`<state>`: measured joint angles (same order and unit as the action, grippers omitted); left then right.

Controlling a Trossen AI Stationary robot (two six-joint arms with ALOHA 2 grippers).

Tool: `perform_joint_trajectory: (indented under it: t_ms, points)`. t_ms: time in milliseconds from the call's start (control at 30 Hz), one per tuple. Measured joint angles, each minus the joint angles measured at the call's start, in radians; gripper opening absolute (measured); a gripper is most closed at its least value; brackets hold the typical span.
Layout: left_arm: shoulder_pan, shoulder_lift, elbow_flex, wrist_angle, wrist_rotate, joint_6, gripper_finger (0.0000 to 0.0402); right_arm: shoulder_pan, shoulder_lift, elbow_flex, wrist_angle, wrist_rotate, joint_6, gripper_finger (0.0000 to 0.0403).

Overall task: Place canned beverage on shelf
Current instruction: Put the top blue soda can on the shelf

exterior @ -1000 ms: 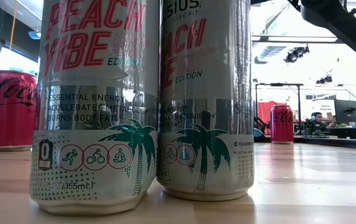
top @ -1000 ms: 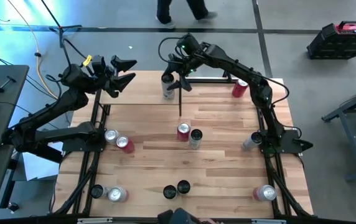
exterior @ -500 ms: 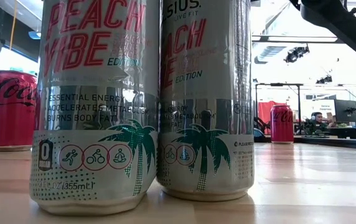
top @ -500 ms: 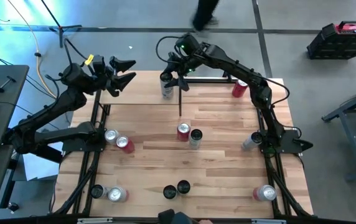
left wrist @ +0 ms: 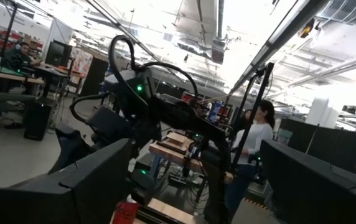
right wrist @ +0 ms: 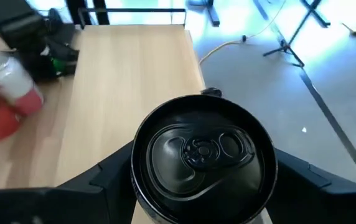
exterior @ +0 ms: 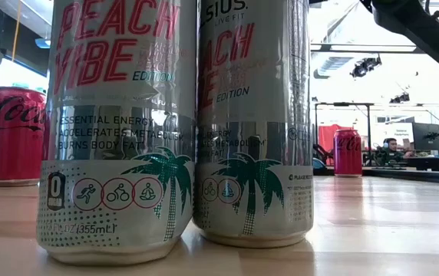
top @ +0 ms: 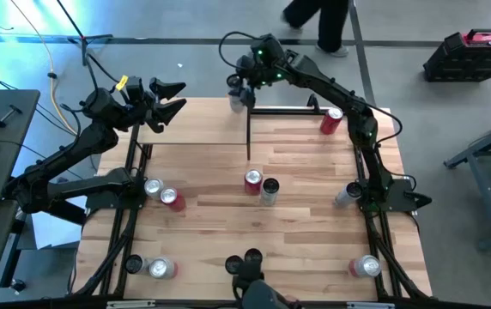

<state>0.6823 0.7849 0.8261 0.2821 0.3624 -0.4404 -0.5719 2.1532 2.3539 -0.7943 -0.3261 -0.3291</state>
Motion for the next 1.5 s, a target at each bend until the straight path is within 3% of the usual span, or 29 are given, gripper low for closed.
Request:
perform_joint_trajectory:
  t_ms: [433, 900, 1500]
  points:
    - [-0.018, -0.002, 0.000, 0.006, 0.001, -0.004, 0.0349, -0.031, 0.018, -0.039, 0.081, 0.040, 0.147, 0.0259]
    - [-0.023, -0.004, 0.000, 0.007, 0.002, -0.003, 0.0349, -0.029, 0.018, -0.040, 0.101, 0.080, 0.164, 0.0259]
    - [-0.023, -0.011, 0.000, 0.006, 0.013, 0.000, 0.0349, -0.026, 0.037, -0.039, 0.099, 0.057, 0.172, 0.0259]
